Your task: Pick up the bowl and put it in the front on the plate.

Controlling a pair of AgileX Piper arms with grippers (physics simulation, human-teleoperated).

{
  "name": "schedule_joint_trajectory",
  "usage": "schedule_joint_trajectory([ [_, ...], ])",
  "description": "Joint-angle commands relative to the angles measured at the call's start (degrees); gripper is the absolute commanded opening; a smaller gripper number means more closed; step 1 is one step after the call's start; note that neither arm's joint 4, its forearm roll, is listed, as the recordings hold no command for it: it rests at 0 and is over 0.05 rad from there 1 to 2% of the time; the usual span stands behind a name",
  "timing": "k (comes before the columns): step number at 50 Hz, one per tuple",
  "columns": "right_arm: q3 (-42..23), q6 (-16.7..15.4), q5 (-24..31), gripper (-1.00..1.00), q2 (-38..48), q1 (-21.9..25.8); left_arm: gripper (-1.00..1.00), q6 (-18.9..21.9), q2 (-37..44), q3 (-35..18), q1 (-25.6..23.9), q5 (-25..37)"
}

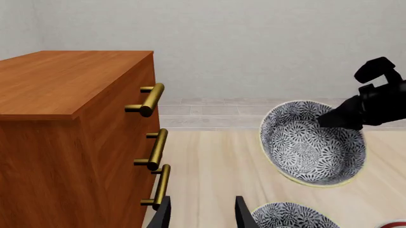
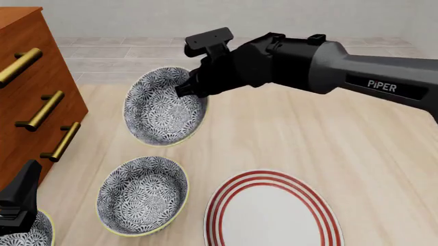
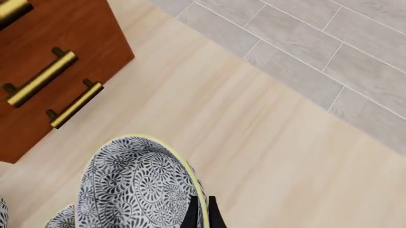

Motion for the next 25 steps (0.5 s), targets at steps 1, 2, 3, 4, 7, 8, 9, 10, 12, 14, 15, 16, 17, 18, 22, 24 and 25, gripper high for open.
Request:
schedule_joint_trajectory([
  [1, 4.9, 0.6, -1.7, -1.00, -4.2, -0.6, 1.00, 0.0, 0.0, 0.0, 0.0, 0.0],
  [2, 5.5, 0.6, -1.7, -1.00, -5.0, -0.8, 1.00, 0.0, 0.0, 0.0, 0.0, 0.0],
  [3, 5.6, 0.6, -1.7, -1.00, -5.0, -0.8, 1.00, 0.0, 0.0, 0.0, 0.0, 0.0],
  [4, 6.1, 0.5, -1.8, -1.00, -5.5, -1.0, 1.00, 0.0, 0.0, 0.0, 0.0, 0.0],
  [7, 6.7, 0.4, -1.6, -1.00, -6.3, -1.1, 1.00, 0.0, 0.0, 0.0, 0.0, 0.0],
  [8, 6.7, 0.4, -1.6, -1.00, -6.4, -1.1, 1.00, 0.0, 0.0, 0.0, 0.0, 0.0],
  [9, 7.2, 0.3, -1.7, -1.00, -6.7, -1.3, 1.00, 0.0, 0.0, 0.0, 0.0, 0.0],
  [10, 7.2, 0.3, -1.7, -1.00, -6.7, -1.3, 1.00, 0.0, 0.0, 0.0, 0.0, 0.0],
  [12, 8.2, 0.5, -2.1, -1.00, -7.1, -1.3, 1.00, 0.0, 0.0, 0.0, 0.0, 0.0],
  [14, 8.5, 0.7, -2.1, -1.00, -7.5, -1.1, 1.00, 0.0, 0.0, 0.0, 0.0, 0.0],
  [15, 8.6, 0.7, -2.0, -1.00, -7.6, -1.1, 1.00, 0.0, 0.0, 0.0, 0.0, 0.0],
  [16, 8.9, 0.9, -2.1, -1.00, -7.8, -1.0, 1.00, 0.0, 0.0, 0.0, 0.0, 0.0],
  [17, 9.2, 0.9, -2.2, -1.00, -8.0, -0.9, 1.00, 0.0, 0.0, 0.0, 0.0, 0.0],
  [18, 9.5, 0.9, -2.4, -1.00, -8.1, -0.9, 1.00, 0.0, 0.0, 0.0, 0.0, 0.0],
  [22, 10.8, 1.5, -3.0, -1.00, -9.1, -0.9, 1.00, 0.0, 0.0, 0.0, 0.0, 0.0],
  [24, 11.8, 1.6, -3.5, -1.00, -9.3, -0.9, 1.00, 0.0, 0.0, 0.0, 0.0, 0.0],
  [25, 12.4, 2.0, -3.7, -1.00, -9.5, -0.7, 1.00, 0.0, 0.0, 0.0, 0.0, 0.0],
])
